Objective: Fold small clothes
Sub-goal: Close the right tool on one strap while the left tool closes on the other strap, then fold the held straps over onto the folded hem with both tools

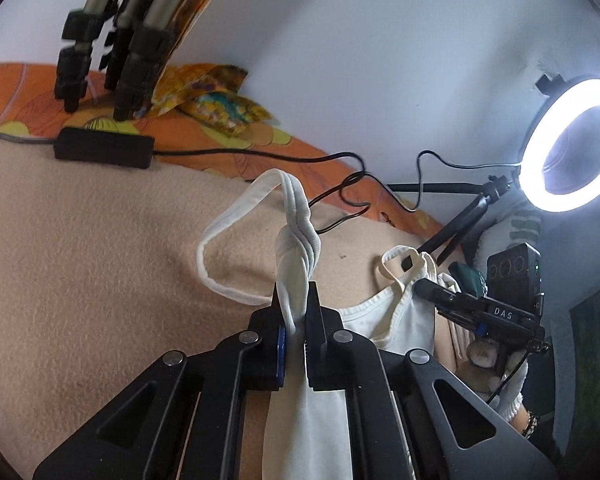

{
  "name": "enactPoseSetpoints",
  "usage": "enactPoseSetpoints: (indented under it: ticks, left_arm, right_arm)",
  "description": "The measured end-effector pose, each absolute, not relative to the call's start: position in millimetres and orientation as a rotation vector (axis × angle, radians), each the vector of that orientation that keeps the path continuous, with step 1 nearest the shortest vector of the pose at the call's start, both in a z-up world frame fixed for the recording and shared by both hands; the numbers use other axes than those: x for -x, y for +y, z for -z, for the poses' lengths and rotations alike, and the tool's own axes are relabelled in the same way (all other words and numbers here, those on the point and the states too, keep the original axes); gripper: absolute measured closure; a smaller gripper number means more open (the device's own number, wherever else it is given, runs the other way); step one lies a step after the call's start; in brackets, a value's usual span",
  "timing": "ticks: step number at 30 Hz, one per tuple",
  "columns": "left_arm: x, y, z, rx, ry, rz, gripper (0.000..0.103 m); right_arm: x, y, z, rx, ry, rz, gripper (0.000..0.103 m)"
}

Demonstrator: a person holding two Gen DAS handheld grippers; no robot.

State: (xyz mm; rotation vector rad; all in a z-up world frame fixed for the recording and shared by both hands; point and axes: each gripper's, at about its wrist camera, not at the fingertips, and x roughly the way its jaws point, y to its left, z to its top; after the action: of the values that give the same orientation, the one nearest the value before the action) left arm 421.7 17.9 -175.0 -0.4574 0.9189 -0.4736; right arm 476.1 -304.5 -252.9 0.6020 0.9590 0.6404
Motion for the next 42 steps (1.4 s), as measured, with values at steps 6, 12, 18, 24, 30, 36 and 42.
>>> enactPoseSetpoints:
  ticks: [6,12,18,24,30,36,42]
  left_arm:
    - [-407,16,154,0.446,0.878,0.504,0.098]
    - [-382,11,132,0.414,0.842,0.538,0.098]
    - [-349,6,113,0.363,0.82,0.561,0.098]
    - [-308,5,103,0.318,0.813,0.582,0.099]
    - [-257,4,111,0.271,0.839,0.6,0.099]
    - [-207,-4,133,0.155,0.895,0.593,0.099]
    - [-180,-8,162,0.104,0.943,0.58,0.099]
  right_arm:
    - [-458,-304,223,-0.554,0.912,-0.665,0.099]
    - [-433,-304,191,-0.51,0.885,-0.686,0.1]
    - [-396,-305,171,-0.474,0.871,-0.691,0.1]
    - [-345,-308,160,-0.414,0.864,-0.682,0.101]
    - [-289,-303,158,-0.316,0.867,-0.679,0.101]
    - [-238,-288,183,-0.167,0.921,-0.668,0.101]
    - [-212,-280,209,-0.039,0.959,-0.627,0.101]
